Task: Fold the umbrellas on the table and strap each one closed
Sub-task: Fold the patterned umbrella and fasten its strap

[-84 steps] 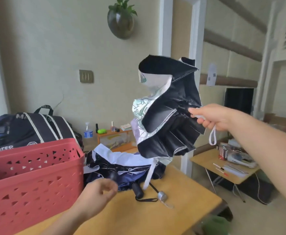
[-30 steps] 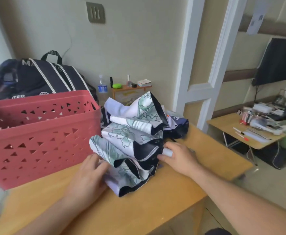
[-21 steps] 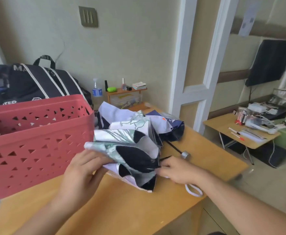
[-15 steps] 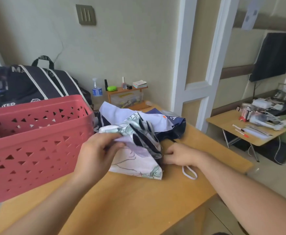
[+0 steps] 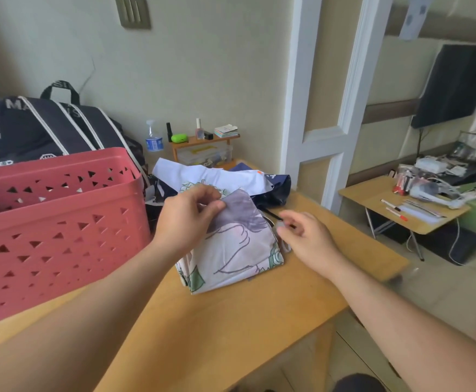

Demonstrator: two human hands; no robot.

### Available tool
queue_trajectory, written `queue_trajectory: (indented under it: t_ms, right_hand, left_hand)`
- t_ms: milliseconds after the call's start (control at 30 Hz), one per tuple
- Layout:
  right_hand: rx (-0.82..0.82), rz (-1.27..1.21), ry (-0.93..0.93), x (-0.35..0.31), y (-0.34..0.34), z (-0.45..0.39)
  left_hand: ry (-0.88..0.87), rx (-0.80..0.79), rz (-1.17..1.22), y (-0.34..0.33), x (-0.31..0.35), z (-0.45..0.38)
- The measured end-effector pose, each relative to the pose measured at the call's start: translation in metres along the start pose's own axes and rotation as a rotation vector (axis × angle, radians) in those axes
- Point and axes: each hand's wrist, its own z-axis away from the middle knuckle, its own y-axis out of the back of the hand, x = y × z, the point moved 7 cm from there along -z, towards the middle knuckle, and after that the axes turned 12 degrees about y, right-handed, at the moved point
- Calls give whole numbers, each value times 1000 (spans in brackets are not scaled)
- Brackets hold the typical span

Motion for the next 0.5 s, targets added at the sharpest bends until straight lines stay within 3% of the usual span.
queue_trajectory:
  t_ms: [133,233,300,400,500]
  right_hand:
    - [-174,-66,172,-62,-7,8]
    - [-123,17,322,-87,-10,15]
    - [-33,-20,300,-85,-7,22]
    - [-36,-182,132,-68,-5,42]
    - [-89,-225,86,-64,-5,70]
  left_hand:
    - [-76,-126,125,-1,21,36]
    - [-107,-255,175,-2,21,71]
    - [-168,-305,73,-1,8,97]
    - [-245,-357,-247,-7,-24,128]
    - [-97,-482,-113,-16,-53,131]
